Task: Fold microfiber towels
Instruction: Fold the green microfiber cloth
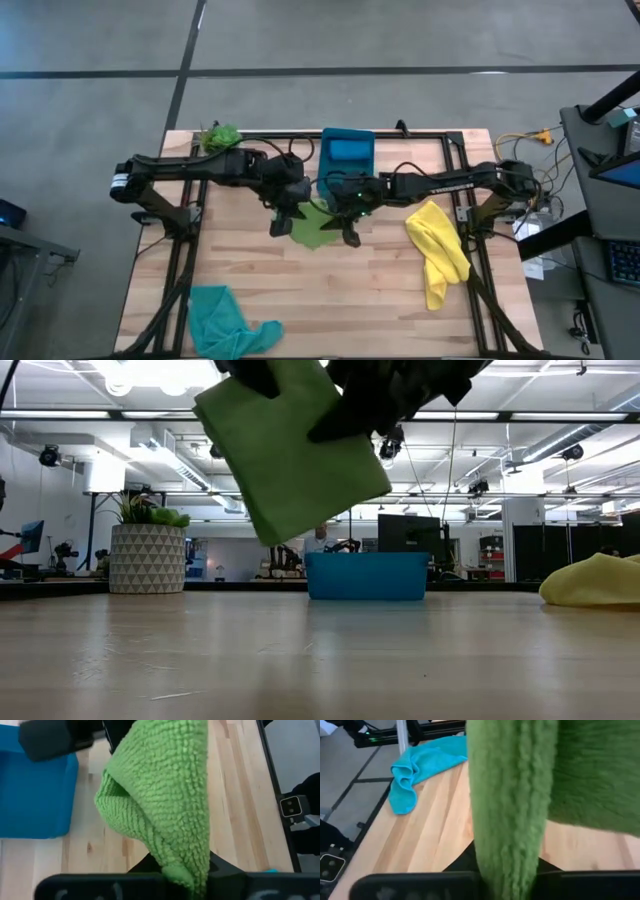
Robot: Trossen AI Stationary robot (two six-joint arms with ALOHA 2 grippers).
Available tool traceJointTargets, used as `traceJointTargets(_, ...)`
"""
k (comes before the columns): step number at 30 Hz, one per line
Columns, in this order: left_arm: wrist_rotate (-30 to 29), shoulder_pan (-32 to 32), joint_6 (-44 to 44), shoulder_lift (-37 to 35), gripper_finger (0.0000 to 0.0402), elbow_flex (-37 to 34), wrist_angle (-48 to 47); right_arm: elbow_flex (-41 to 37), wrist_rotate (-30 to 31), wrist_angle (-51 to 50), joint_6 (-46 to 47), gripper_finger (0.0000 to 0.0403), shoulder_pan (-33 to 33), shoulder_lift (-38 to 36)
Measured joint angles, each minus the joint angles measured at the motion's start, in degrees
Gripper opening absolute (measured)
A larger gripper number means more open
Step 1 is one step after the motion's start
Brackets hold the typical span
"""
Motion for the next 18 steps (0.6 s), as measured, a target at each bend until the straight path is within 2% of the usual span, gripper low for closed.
traceJointTargets(7,-0.4,0.9,6.0,-0.2,0.006,0.0,0.6,0.0,5.1,-8.1,-0.5,0.0009,-1.0,-4.4)
traceJointTargets(14,-3.1,3.9,7.9,-1.1,0.017,0.0,5.8,0.7,10.1,-15.3,-1.7,0.0009,-3.7,-9.3)
traceJointTargets(18,-3.3,6.0,8.8,-1.5,0.0228,0.0,12.2,4.1,10.3,-20.6,-1.8,0.0009,-6.1,-9.7)
